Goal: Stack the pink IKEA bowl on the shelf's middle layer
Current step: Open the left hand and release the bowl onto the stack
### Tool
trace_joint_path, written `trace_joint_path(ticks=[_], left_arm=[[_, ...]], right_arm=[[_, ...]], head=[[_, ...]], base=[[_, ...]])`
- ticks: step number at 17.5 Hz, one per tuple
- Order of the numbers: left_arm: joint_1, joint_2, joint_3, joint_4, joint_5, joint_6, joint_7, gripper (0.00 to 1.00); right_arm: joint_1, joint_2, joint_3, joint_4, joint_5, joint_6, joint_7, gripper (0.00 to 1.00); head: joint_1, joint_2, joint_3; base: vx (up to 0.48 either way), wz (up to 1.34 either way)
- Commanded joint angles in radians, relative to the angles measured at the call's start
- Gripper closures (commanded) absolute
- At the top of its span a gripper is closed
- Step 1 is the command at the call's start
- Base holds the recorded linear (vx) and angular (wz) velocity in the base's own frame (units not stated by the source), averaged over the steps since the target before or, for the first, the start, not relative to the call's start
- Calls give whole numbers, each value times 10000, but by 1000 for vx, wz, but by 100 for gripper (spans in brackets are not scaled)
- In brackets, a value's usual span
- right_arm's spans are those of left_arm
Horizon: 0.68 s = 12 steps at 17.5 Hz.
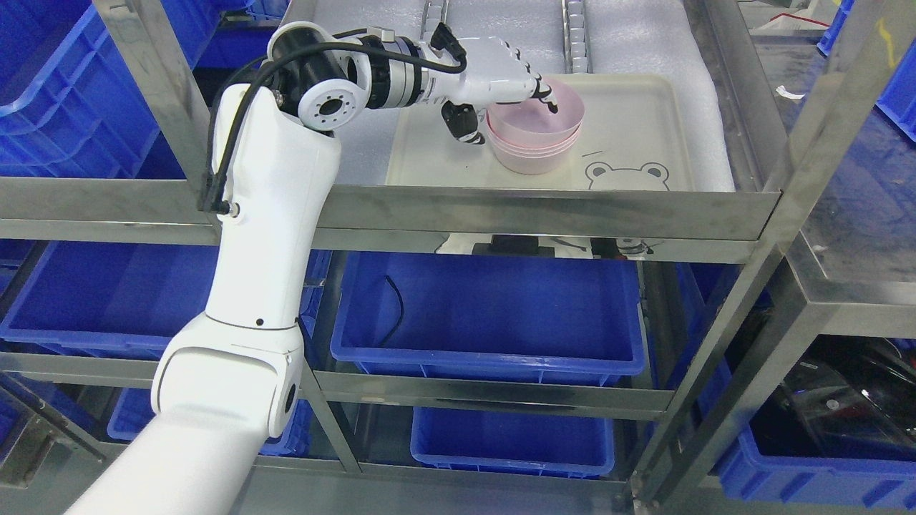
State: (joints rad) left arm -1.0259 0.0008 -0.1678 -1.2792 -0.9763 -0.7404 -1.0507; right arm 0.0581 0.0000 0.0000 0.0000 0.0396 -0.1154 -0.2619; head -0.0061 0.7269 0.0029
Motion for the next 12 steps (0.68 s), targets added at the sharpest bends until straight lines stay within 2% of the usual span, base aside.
trace_joint_path(ticks=[1, 2, 3, 5, 7, 9, 12], left_arm=[[-433, 167, 528, -323, 160, 10, 122, 16], [-418, 167, 573, -445, 509, 10, 289, 14], [-403, 167, 498, -446, 1500, 25, 670, 11], [-342, 167, -967, -477, 4533, 148, 1484, 11], [-143, 167, -2304, -889, 6456, 178, 2296, 8], [499, 167, -3821, -1150, 7122, 224, 3231, 8], [2015, 167, -5910, -1948, 7124, 194, 4308, 8]], right_arm=[[2, -175, 46, -175, -13, 4, -4, 0], [2, -175, 46, -175, 2, 4, -4, 0], [2, -175, 46, -175, 2, 4, -4, 0], [2, -175, 46, -175, 2, 4, -4, 0], [2, -175, 46, -175, 2, 4, -4, 0], [2, -175, 46, -175, -13, 4, -4, 0], [2, -175, 46, -175, 2, 4, -4, 0]], head=[[0, 0, 0], [0, 0, 0], [0, 0, 0], [0, 0, 0], [0, 0, 0], [0, 0, 0], [0, 0, 0]], base=[[0, 0], [0, 0], [0, 0], [0, 0], [-15, 0], [-46, 5], [-88, 50]])
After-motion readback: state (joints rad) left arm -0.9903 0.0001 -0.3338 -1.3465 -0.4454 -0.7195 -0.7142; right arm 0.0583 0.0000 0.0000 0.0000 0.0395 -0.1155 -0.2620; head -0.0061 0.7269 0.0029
